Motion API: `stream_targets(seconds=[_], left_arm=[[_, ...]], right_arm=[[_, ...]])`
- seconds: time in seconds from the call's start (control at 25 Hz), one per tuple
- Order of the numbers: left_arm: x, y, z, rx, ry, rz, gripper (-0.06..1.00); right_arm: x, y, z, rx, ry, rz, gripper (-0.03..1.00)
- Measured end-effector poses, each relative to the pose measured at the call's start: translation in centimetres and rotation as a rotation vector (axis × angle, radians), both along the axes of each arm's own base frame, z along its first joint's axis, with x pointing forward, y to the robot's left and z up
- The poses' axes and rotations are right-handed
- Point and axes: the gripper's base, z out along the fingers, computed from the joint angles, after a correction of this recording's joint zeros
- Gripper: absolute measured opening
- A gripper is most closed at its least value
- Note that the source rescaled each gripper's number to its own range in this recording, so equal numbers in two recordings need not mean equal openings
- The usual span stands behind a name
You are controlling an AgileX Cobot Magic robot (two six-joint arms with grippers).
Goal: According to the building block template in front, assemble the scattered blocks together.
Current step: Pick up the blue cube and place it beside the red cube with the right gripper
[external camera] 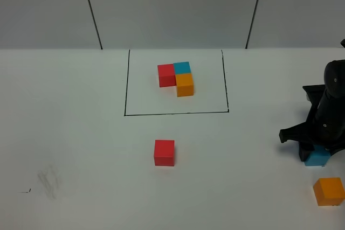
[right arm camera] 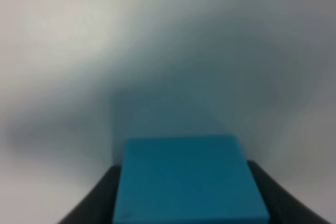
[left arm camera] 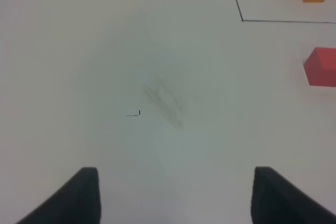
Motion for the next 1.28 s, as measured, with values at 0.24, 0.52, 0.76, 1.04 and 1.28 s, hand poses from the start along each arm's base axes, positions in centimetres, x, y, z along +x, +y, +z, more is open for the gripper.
stream_targets(seconds=[0.24,0.52,0.76,1.04,1.28], left_arm=[[0.0,0.0,0.0,0.000,0.000,0.000,0.96],[0.0,0.0,0.0,0.000,0.000,0.000,0.96],[0.0,0.0,0.0,0.000,0.000,0.000,0.96],[0.0,0.0,0.0,0.000,0.000,0.000,0.96],[0.0,0.0,0.0,0.000,0.000,0.000,0.96]], right_arm=[[0.0,0.0,0.0,0.000,0.000,0.000,0.02],[-0.1,0.2,0.0,0.019,0.008,-0.017,0.02],[-0.4,0.1,1.4,0.020,0.003,-0.018,0.02],[-1.8,1.5,6.6,-0.070,-0.072,0.114,0.02],[-3.3,4.6,9.2,-0.142,-0.094,0.377,0.02]])
